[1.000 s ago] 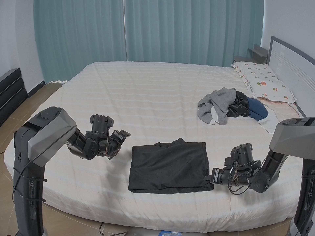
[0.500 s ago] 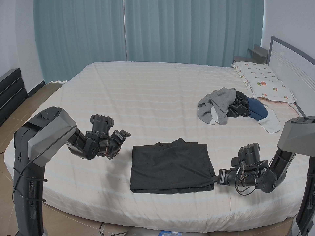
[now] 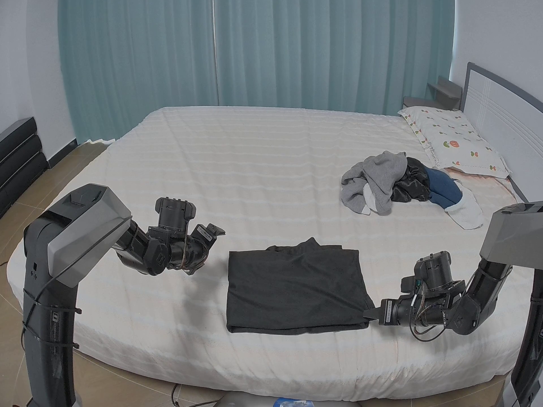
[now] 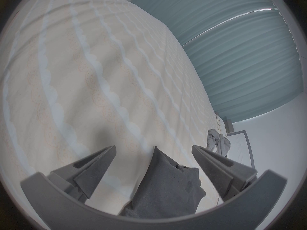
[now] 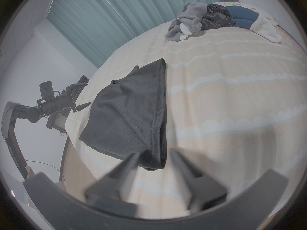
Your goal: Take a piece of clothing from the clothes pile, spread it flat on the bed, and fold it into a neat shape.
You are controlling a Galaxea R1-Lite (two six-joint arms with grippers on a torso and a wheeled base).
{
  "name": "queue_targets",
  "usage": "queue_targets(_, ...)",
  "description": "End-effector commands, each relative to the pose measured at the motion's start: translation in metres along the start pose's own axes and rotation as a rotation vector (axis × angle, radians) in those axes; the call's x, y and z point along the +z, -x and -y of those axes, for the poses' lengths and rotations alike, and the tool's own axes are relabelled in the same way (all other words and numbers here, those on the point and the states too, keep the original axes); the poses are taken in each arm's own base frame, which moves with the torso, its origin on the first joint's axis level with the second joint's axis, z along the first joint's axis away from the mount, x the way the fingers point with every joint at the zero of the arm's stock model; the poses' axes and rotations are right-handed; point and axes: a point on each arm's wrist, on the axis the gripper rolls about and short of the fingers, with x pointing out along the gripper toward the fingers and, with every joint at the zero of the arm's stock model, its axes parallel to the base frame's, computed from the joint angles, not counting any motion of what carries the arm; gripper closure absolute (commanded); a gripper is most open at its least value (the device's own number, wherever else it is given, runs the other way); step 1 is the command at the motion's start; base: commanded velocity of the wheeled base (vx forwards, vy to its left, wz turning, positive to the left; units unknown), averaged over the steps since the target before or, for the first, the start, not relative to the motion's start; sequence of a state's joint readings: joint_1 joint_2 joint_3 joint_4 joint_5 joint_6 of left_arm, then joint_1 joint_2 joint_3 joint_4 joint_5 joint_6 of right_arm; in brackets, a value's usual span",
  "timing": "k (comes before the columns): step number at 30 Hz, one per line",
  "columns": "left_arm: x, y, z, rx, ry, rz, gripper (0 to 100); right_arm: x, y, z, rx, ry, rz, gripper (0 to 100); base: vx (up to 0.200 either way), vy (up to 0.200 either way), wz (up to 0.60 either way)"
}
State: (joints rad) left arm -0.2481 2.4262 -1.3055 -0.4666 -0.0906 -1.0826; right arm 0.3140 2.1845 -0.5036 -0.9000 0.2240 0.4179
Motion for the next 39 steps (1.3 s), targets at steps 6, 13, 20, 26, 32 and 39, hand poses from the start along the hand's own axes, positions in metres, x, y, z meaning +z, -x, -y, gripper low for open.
queue_targets(6,-0.001,-0.001,0.000,0.002,-0.001,-0.002,0,0.050,-0.016,-0.008,0.059,-0.115,0.160,0,0.000,0.000,0.00)
queue_targets(13,-0.001,0.000,-0.001,0.003,-0.002,-0.003,0,0.072,-0.076,-0.003,0.039,-0.142,0.144,0,0.000,0.000,0.00)
queue_targets(20,-0.001,0.000,-0.001,0.004,-0.002,-0.002,0,0.090,-0.112,0.003,-0.037,-0.147,0.237,0,0.000,0.000,0.00)
queue_targets(26,-0.002,0.000,-0.001,0.003,-0.003,-0.003,0,0.101,-0.127,0.003,-0.020,-0.156,0.274,0,0.000,0.000,0.00)
queue_targets(32,-0.003,-0.001,-0.001,0.005,-0.007,-0.003,0,0.115,-0.116,-0.004,0.006,-0.220,0.322,100,0.000,0.000,0.00)
queue_targets(39,-0.004,-0.001,-0.001,0.006,-0.009,-0.005,0,0.127,-0.113,-0.001,0.001,-0.228,0.363,100,0.000,0.000,0.00)
